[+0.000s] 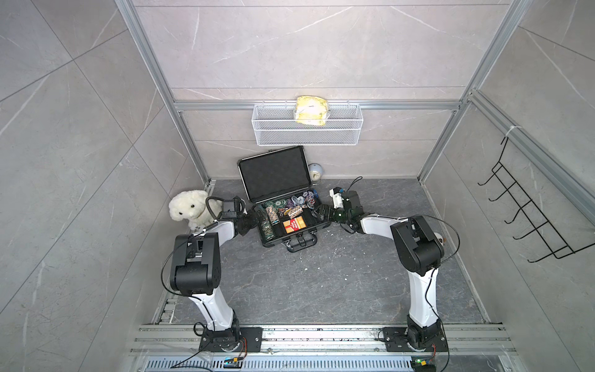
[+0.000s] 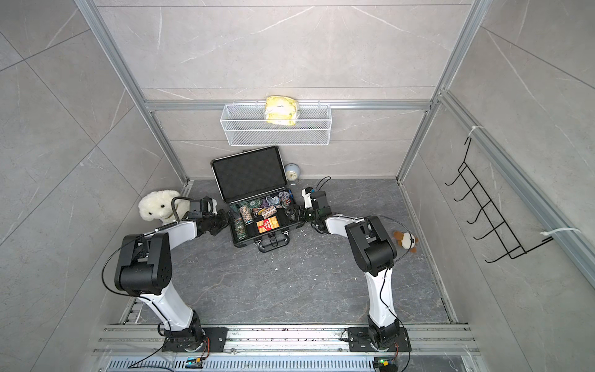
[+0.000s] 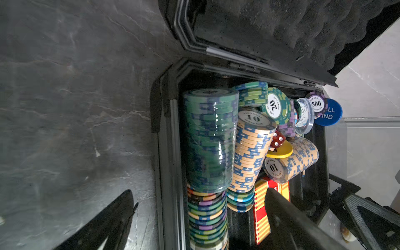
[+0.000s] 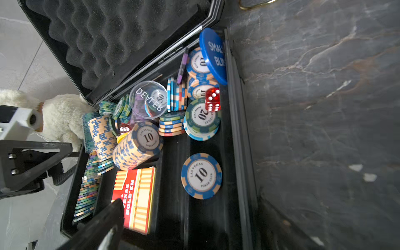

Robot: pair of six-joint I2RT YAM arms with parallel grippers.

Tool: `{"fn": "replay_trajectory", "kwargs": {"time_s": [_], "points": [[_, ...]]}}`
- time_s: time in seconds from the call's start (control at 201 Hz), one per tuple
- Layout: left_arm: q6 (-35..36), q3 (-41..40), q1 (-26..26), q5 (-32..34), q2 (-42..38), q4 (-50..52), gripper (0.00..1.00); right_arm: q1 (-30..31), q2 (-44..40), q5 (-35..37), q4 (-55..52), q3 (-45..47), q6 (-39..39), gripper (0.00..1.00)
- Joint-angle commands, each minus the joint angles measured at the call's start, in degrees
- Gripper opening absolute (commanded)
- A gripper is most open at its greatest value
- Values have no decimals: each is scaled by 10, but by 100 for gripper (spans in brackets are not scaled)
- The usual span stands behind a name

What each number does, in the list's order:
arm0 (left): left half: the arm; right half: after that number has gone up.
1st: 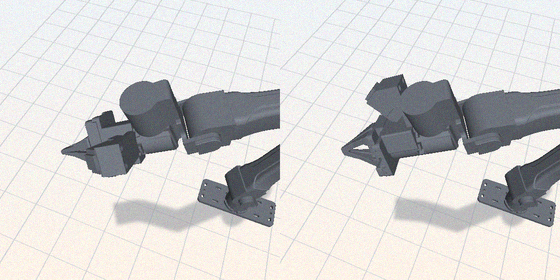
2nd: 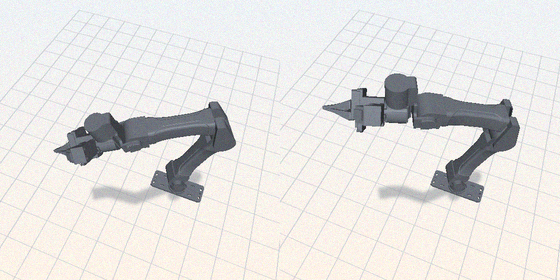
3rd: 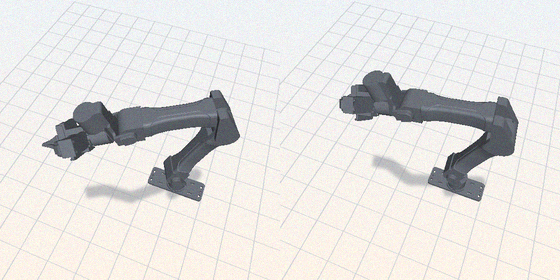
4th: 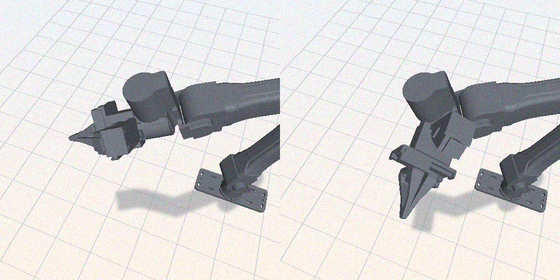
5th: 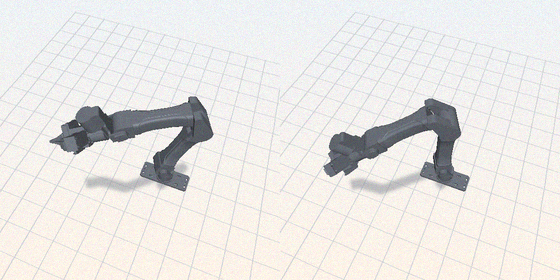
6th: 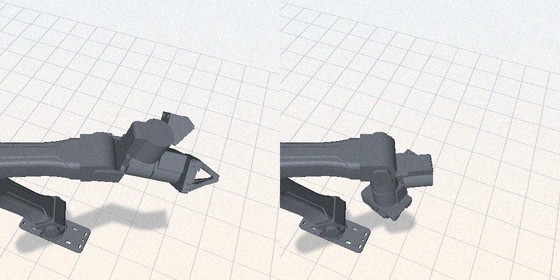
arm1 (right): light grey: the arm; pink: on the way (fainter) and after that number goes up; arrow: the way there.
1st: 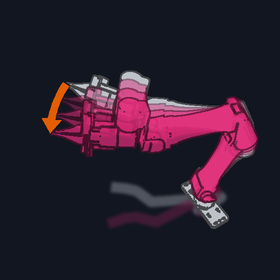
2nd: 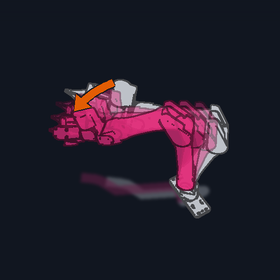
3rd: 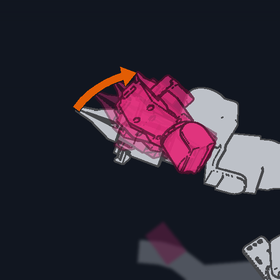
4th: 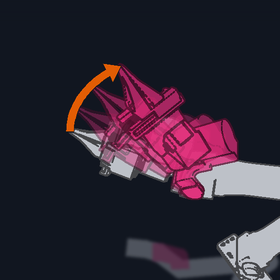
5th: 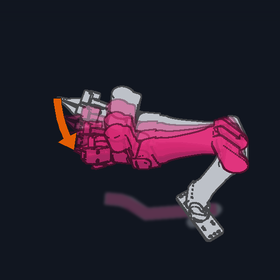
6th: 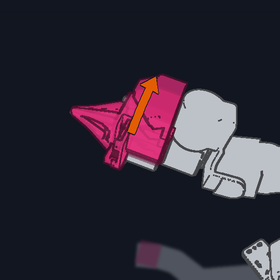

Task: Open the poker set cases
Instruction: Adjust the poker set case at the center of the board.

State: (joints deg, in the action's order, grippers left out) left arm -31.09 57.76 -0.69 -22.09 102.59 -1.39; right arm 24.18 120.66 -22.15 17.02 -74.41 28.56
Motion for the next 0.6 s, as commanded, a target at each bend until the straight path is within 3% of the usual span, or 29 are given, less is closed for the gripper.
{"fn": "replay_trajectory", "kwargs": {"time_s": [0.0, 0.174, 0.418, 0.597], "points": [[-2, 26, -5, -56, 15, -20, 95, 36, -6, -33, 6, 21, 9, 96], [1, 27, -6, -80, 17, -25, 95, 74, -24, -35, 22, 45, 11, 95], [24, 32, -35, -22, -21, 45, 99, 127, -46, -22, 17, 55, -4, 95], [-7, 31, -69, 12, -52, 62, 100, 154, -48, -20, -4, 38, -25, 95]]}}
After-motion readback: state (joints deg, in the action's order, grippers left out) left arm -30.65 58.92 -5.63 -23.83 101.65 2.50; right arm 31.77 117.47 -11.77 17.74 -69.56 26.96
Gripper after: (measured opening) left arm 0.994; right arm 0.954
